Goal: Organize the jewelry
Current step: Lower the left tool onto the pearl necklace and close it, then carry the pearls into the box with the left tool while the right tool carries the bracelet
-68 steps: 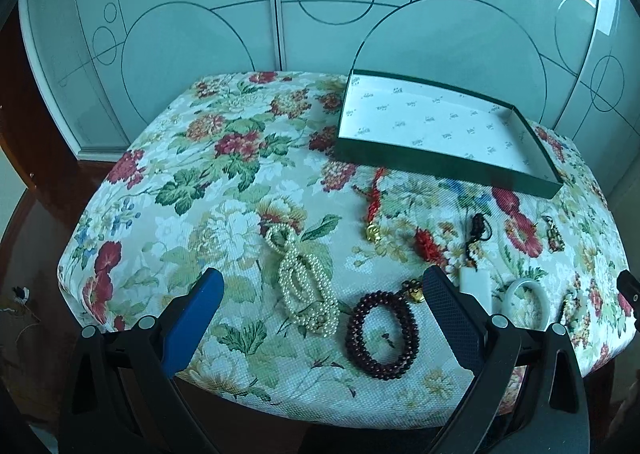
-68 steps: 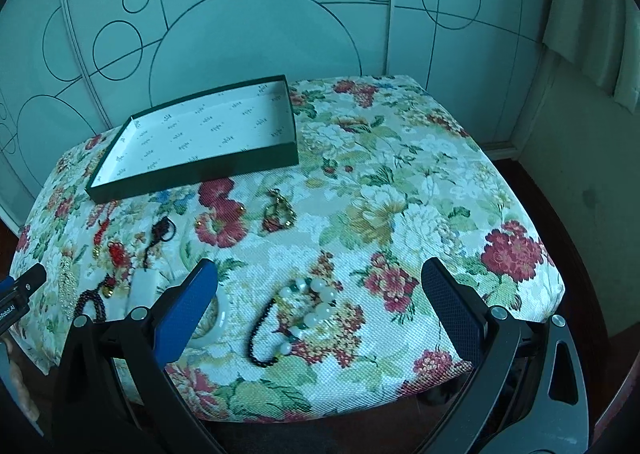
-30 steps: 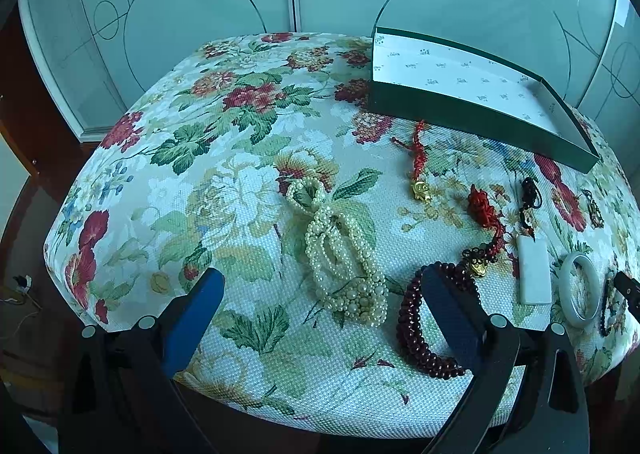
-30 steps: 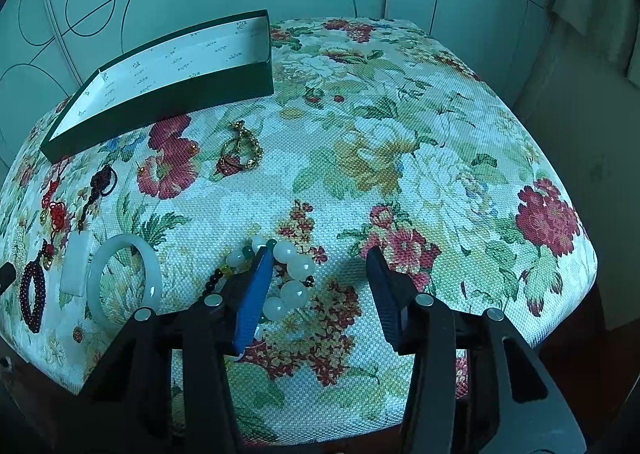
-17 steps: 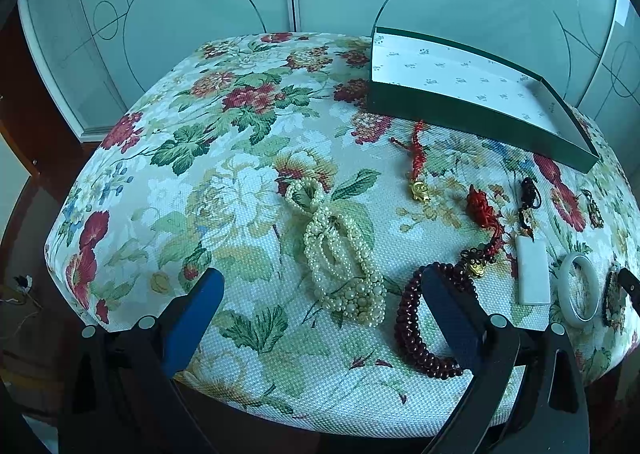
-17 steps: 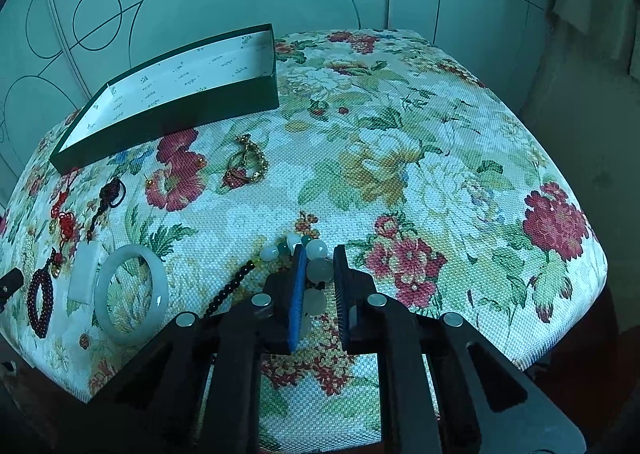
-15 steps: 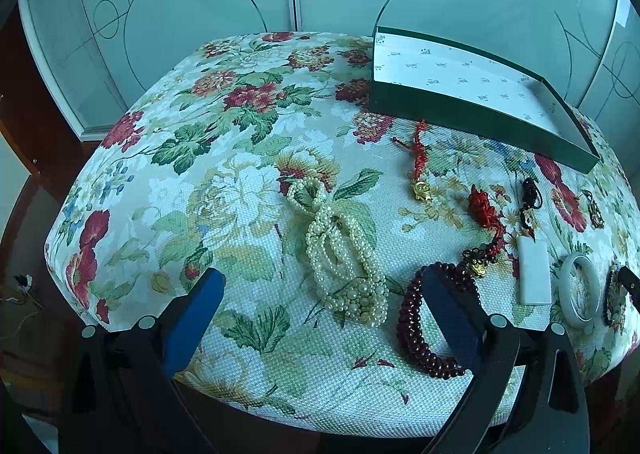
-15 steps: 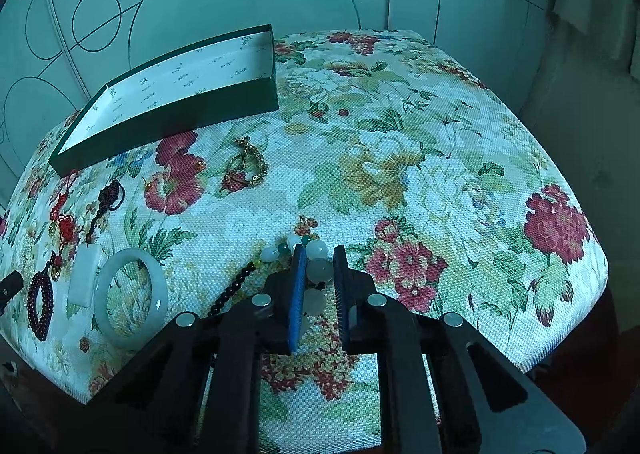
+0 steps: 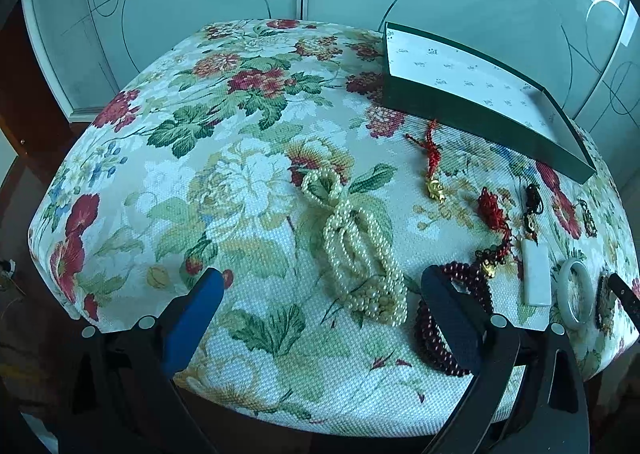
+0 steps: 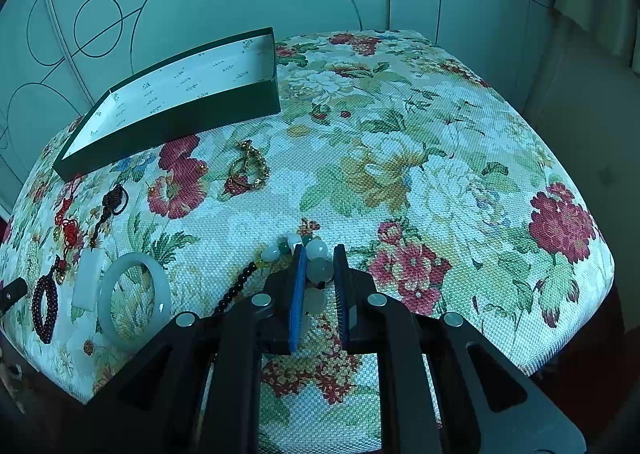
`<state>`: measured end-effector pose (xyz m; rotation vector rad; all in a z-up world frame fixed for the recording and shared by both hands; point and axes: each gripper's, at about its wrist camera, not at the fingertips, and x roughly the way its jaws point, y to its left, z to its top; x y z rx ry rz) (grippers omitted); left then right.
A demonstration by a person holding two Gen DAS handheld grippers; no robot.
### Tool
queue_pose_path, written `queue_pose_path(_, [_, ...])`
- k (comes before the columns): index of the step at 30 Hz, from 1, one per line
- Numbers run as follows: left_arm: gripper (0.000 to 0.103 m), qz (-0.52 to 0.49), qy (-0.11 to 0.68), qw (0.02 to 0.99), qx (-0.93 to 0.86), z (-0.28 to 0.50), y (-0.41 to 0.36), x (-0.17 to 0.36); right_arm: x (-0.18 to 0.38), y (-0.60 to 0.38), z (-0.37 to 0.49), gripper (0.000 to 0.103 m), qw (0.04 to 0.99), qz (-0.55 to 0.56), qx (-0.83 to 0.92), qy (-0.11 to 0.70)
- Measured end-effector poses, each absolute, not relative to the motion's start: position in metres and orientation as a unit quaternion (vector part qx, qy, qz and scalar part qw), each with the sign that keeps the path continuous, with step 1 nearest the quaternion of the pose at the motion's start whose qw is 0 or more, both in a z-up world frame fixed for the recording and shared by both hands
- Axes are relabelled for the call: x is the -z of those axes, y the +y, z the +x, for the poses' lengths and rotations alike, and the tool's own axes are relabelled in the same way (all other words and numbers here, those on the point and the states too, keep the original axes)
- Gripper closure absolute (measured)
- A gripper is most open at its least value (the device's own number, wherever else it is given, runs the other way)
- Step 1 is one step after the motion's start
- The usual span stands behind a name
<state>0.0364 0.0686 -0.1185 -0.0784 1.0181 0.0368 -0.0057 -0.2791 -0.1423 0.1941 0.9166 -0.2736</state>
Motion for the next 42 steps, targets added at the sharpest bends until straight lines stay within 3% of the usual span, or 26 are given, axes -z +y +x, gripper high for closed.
queue_pose_path(10, [0.006, -0.013, 0.513, 0.858, -0.033, 0.057, 0.066, 0.133, 0.143, -0.279, -0.007, 0.089, 0.884, 0.095, 0.131, 0.439])
queue_pose_path(11, [0.013, -0.012, 0.51, 0.86, -0.035, 0.056, 0.067, 0.132, 0.143, -0.279, -0.007, 0.089, 0.884, 0.095, 0.131, 0.439])
queue_pose_path(12, [0.03, -0.009, 0.502, 0.864, -0.033, 0.055, 0.066, 0.13, 0.143, -0.279, -0.007, 0.089, 0.884, 0.094, 0.131, 0.439])
queue_pose_path(14, [0.047, -0.007, 0.498, 0.867, -0.031, 0.056, 0.065, 0.126, 0.143, -0.278, -0.007, 0.089, 0.884, 0.093, 0.132, 0.438])
queue_pose_path(18, [0.077, 0.007, 0.491, 0.871, -0.014, 0.055, 0.058, 0.124, 0.143, -0.278, -0.007, 0.089, 0.884, 0.097, 0.131, 0.438])
queue_pose_path(20, [0.085, 0.001, 0.488, 0.873, -0.004, 0.054, 0.058, 0.123, 0.142, -0.278, -0.008, 0.089, 0.884, 0.097, 0.131, 0.438])
queue_pose_path(25, [0.092, -0.019, 0.482, 0.876, 0.008, 0.054, 0.061, 0.118, 0.142, -0.279, -0.01, 0.089, 0.884, 0.109, 0.127, 0.437])
queue_pose_path(42, [0.092, -0.035, 0.45, 0.892, 0.033, 0.05, 0.059, 0.092, 0.116, -0.277, -0.016, 0.089, 0.9, 0.113, 0.109, 0.407])
